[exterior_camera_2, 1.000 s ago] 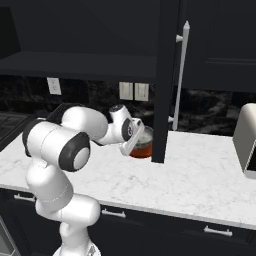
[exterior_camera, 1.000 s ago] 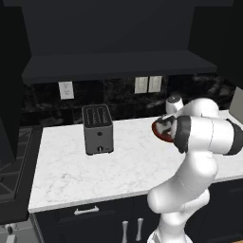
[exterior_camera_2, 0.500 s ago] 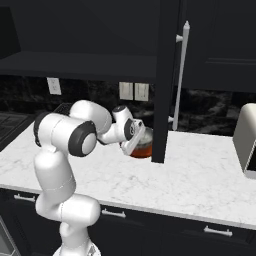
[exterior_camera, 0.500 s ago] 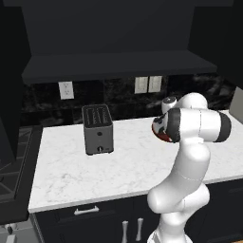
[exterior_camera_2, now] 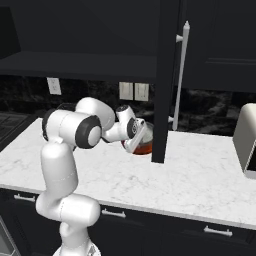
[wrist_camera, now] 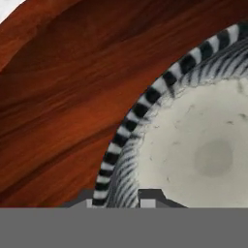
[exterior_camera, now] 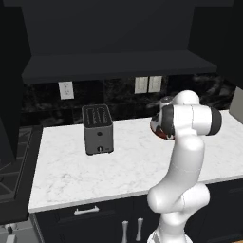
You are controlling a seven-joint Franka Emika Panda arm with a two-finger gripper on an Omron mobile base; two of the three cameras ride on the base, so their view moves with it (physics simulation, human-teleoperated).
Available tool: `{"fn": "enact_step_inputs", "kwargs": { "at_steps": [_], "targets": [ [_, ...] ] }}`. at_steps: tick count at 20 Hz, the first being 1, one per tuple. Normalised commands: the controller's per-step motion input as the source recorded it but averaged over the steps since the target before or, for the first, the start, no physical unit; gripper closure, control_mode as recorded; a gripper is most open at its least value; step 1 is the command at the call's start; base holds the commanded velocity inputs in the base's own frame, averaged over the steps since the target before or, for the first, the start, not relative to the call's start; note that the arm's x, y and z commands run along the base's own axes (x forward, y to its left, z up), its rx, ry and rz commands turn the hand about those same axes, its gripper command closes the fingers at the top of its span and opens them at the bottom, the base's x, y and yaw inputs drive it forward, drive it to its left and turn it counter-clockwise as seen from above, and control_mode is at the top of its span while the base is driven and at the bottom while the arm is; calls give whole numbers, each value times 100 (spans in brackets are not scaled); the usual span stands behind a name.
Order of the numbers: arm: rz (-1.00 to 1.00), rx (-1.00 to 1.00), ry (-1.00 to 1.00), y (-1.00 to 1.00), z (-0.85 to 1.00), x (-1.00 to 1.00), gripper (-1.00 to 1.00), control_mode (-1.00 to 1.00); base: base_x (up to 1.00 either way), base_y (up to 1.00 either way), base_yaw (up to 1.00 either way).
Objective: Pick up the bowls on the counter and stack them on top of one another in the open cabinet. Place the smaller bowl on top of the larger bowl.
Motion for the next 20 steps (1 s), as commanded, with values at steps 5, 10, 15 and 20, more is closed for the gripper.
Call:
{"fn": "enact_step_inputs", "kwargs": {
  "at_steps": [5, 10, 15, 20],
  "targets": [
    [0, 0, -2, -14, -1, -2, -100, -100, 0, 0, 0],
    [0, 0, 0, -1, 28, -37, -100, -100, 0, 0, 0],
    [0, 0, 0, 8, 32, -81, -100, -100, 0, 0, 0],
    [0, 0, 2, 29, -2, -73, -100, -100, 0, 0, 0]
  ]
}}
